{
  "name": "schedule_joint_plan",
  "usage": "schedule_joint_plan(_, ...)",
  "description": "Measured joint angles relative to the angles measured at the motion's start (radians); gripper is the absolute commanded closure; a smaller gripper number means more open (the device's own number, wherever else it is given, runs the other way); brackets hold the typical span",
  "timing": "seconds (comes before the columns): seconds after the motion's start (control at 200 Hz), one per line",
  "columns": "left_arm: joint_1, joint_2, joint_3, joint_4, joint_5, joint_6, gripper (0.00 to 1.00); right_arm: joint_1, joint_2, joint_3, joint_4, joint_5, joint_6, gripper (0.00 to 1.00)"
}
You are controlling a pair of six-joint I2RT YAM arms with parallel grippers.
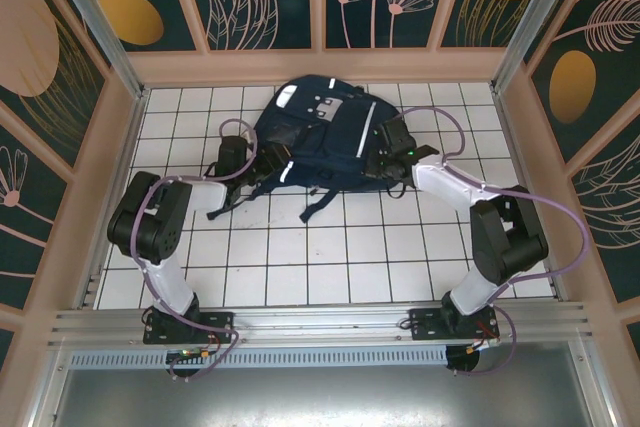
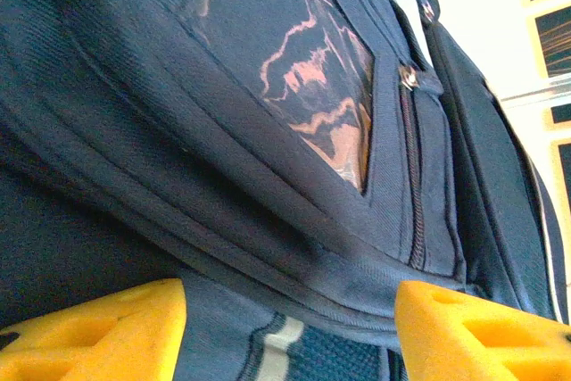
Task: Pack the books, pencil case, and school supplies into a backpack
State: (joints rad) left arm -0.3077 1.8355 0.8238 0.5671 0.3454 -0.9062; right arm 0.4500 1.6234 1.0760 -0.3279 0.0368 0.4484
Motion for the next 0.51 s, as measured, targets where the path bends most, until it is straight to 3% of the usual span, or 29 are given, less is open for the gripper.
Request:
schedule_joint_plan(0.205,0.016,0.088,0.12,-0.037,-0.033,0.005,0.34,0.022,-0.007,0.0,-0.005,-0.169,-0.009,1.0)
schedule_joint_plan(0.505,0.041,0.27,0.452,-0.162,-0.092,0.05,0.31,0.201,0.11,0.187,-0.051,-0.384,-0.005,1.0)
